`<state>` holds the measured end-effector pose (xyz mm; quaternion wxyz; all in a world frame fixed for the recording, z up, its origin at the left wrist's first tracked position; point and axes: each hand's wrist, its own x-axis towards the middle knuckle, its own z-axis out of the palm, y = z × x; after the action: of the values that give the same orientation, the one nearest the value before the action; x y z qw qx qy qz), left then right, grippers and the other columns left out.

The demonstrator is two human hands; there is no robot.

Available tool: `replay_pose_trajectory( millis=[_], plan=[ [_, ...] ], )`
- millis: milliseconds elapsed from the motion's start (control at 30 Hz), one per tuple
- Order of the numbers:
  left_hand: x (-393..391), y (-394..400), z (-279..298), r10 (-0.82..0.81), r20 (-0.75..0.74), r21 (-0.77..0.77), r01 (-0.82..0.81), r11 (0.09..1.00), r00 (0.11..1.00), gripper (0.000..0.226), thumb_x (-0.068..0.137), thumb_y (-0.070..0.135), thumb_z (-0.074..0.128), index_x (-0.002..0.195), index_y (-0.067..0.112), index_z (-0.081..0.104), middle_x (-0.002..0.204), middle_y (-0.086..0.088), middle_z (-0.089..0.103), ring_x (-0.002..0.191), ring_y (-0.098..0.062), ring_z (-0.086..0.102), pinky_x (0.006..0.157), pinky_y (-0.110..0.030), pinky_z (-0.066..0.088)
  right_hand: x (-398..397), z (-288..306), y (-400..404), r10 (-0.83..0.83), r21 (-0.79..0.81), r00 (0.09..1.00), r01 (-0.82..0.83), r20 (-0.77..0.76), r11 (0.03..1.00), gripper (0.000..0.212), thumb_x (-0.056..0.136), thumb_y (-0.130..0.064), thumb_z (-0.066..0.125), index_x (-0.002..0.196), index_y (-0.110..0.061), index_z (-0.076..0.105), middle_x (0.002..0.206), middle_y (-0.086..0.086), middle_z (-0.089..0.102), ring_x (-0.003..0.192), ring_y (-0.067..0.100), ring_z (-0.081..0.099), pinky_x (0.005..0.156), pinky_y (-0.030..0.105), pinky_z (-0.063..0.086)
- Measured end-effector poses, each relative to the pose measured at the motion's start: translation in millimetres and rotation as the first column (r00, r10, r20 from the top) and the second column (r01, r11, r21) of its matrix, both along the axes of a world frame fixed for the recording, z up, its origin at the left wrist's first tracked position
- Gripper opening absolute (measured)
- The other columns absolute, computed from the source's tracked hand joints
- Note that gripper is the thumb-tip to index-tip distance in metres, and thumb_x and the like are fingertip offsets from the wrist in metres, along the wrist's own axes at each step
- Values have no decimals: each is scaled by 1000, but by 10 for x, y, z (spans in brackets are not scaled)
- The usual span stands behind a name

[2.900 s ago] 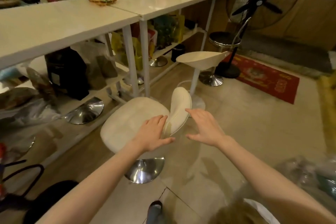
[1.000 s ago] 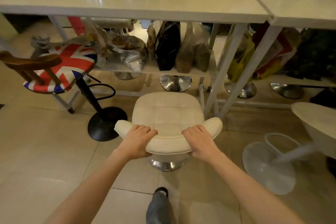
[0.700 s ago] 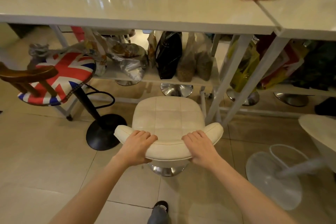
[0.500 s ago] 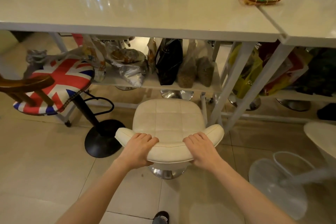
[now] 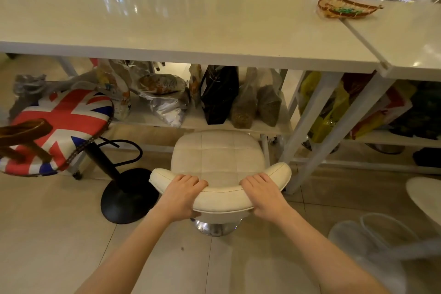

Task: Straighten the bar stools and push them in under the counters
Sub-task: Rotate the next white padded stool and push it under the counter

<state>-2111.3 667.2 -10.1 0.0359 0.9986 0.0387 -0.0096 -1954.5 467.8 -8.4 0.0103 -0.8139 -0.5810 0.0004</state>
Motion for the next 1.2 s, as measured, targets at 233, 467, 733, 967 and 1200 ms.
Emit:
replay_pose_trajectory(
  millis=[233,467,733,967,1200],
  plan=[
    [180,174,0,-8,-8,-38,8,999,1000,71,39,53,79,99,27,52,85,8,61,76,-15,59,74,-30,49,144,6,158,-10,22,1000,10,-15,1000,67,28,-22,85,89,-17,58,81,-3,62,73,17,60,78,28,40],
    [137,418,16,-55,-14,-46,54,997,998,71,38,53,79,99,28,53,83,9,61,74,-13,59,72,-28,48,21,-16,326,-24,30,1000,25,-19,999,61,32,-21,84,88,-15,59,81,0,63,73,20,61,76,32,50],
    [72,605,54,-103,-41,-57,100,993,994,71,43,53,78,104,27,53,89,7,62,79,-15,60,78,-29,47,-178,-11,457,-75,57,997,76,-27,995,64,28,-23,85,86,-15,58,77,-1,62,70,20,60,72,32,51],
    [84,629,53,-93,-36,-75,90,993,995,72,43,48,80,106,25,55,94,5,63,87,-17,60,85,-32,44,-202,-8,463,-83,33,996,84,-23,996,68,31,-24,87,91,-12,59,84,2,63,76,22,61,78,35,50],
    [219,472,287,29,-313,-63,-51,997,949,93,57,71,66,132,23,39,133,4,47,126,-18,38,113,-45,13,-198,49,408,-80,9,992,81,-94,997,93,54,-25,81,135,-9,39,134,10,48,125,29,42,110,41,27]
  ],
)
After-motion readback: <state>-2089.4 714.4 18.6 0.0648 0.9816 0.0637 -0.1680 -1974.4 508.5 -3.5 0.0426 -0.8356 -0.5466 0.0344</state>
